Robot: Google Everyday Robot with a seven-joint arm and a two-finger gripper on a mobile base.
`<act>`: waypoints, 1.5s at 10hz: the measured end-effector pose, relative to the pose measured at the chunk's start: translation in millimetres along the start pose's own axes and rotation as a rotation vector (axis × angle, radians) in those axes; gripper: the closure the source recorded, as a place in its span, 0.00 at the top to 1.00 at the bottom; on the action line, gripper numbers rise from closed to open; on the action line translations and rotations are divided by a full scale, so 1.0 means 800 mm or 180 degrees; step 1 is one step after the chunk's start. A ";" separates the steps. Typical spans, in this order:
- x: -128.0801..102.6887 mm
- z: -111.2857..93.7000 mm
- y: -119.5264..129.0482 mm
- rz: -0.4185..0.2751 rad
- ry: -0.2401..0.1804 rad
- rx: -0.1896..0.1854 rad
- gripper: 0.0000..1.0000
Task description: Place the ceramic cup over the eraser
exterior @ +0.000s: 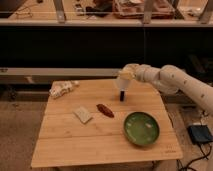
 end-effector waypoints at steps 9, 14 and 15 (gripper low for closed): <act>0.034 0.014 0.027 -0.0158 0.0120 -0.0155 0.23; 0.049 0.019 0.037 -0.0260 0.0239 -0.0219 0.69; 0.053 0.019 0.038 -0.0267 0.0270 -0.0224 0.73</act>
